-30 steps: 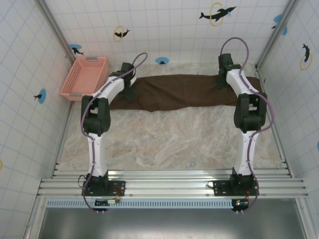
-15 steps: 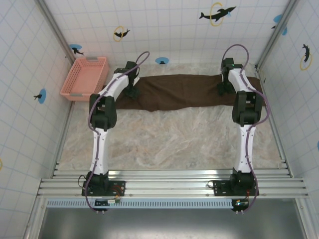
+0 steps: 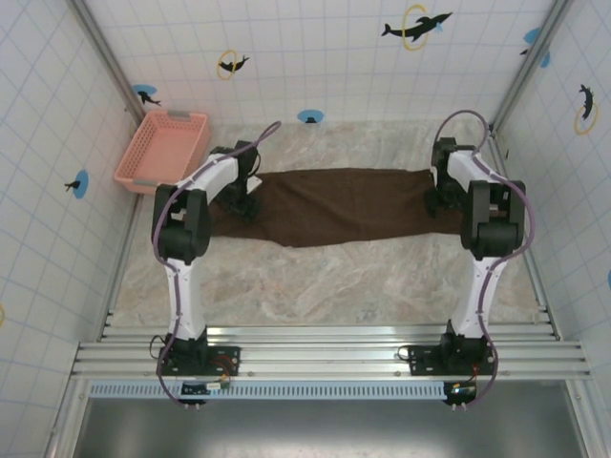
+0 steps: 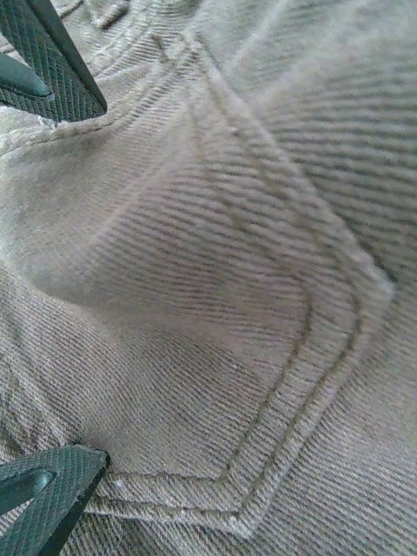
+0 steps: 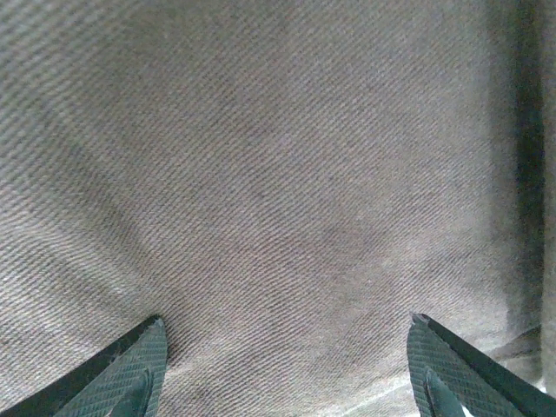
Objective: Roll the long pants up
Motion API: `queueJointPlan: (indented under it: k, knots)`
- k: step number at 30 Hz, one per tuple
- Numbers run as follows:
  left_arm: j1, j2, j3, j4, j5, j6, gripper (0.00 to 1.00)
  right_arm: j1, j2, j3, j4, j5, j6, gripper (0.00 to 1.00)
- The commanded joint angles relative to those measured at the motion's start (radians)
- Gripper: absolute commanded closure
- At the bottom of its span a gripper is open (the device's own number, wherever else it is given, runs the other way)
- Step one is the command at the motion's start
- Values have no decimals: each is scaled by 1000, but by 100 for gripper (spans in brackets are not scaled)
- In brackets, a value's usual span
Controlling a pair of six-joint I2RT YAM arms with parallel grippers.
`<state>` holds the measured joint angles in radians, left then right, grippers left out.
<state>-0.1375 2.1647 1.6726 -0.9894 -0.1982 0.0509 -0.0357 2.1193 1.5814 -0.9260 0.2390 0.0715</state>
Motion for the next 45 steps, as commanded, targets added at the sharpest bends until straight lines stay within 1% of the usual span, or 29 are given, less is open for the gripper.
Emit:
queueJointPlan:
  k: [1, 4, 6, 11, 14, 16, 21, 26, 34, 39, 45]
  knots:
    - [-5, -71, -139, -47, 52, -11, 2, -13, -85, -139, -10, 21, 12, 25]
    - [-6, -141, -241, -11, 31, -10, 2, -25, -197, -237, 41, 28, 30, 26]
    - [-4, -167, -247, -9, 20, -10, 3, -51, -294, -287, 70, 34, 46, 26]
    - [-8, -129, -124, -89, 3, -4, 3, -126, -467, -345, 70, 118, 53, 25]
    - [-43, -110, -35, -129, 3, 1, 3, -179, -562, -403, 98, 91, 57, 25]
    - [-80, -95, 20, -146, -11, 11, 3, -209, -594, -438, 123, 64, 57, 24]
    - [-141, -22, 172, -221, -14, 19, 2, -285, -569, -475, 180, -62, 74, 26]
    - [-184, 14, 248, -239, -4, 14, 3, -364, -487, -476, 260, -205, 104, 29]
    - [-226, 59, 288, -252, -18, 12, 3, -422, -367, -451, 353, -283, 140, 32]
    - [-235, 86, 308, -268, -24, 6, 3, -440, -292, -419, 379, -364, 143, 37]
    - [-235, 96, 285, -256, -24, -2, 2, -442, -308, -418, 397, -362, 148, 38]
